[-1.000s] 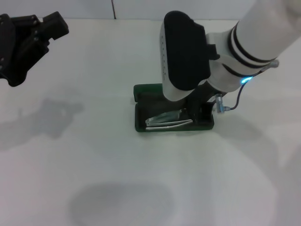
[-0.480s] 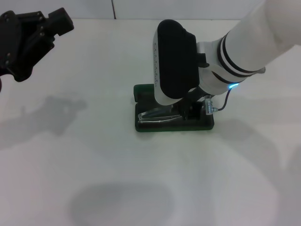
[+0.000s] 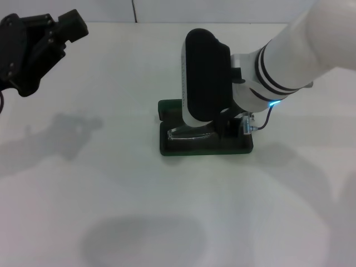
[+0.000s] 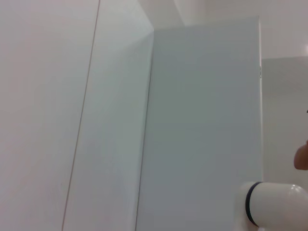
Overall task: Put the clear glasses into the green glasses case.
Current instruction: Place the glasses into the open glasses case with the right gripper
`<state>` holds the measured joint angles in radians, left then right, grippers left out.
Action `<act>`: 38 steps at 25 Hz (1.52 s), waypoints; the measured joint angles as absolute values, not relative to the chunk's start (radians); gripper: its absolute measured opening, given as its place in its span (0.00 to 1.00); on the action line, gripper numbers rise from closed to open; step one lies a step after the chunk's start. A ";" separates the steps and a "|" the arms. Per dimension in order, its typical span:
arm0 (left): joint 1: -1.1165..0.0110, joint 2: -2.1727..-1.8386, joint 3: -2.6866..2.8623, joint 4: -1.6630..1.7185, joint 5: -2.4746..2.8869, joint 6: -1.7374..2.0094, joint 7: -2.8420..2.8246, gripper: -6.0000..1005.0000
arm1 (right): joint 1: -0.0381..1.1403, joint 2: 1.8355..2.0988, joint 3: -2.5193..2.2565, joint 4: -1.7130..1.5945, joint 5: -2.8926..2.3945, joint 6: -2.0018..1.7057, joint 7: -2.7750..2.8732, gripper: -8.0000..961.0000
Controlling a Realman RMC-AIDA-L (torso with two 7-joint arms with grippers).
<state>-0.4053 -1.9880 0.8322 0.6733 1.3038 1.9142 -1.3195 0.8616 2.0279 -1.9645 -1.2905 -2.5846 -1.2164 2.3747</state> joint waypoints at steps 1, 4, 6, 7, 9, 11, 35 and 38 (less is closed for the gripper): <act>-0.406 -1.988 0.832 0.669 1.304 1.914 -1.318 0.05 | 0.862 2.028 -1.969 -1.289 -2.586 -1.211 2.376 0.06; -0.406 -1.988 0.830 0.662 1.304 1.914 -1.317 0.05 | 0.862 2.028 -1.978 -1.286 -2.585 -1.196 2.377 0.06; -0.407 -1.988 0.830 0.659 1.304 1.914 -1.316 0.05 | 0.862 2.028 -1.983 -1.286 -2.585 -1.185 2.380 0.06; -0.407 -1.988 0.829 0.658 1.304 1.914 -1.315 0.05 | 0.862 2.028 -1.985 -1.286 -2.585 -1.179 2.382 0.06; -0.406 -1.989 0.829 0.658 1.304 1.914 -1.315 0.05 | 0.860 2.028 -1.989 -1.285 -2.585 -1.168 2.387 0.06; -0.406 -1.991 0.829 0.658 1.304 1.914 -1.315 0.05 | 0.857 2.028 -1.992 -1.285 -2.584 -1.163 2.388 0.06; -0.394 -1.996 0.828 0.658 1.304 1.918 -1.315 0.05 | 0.850 2.028 -1.996 -1.286 -2.586 -1.156 2.439 0.07; -0.394 -1.996 0.828 0.658 1.304 1.919 -1.315 0.05 | 0.850 2.028 -1.996 -1.286 -2.586 -1.159 2.439 0.07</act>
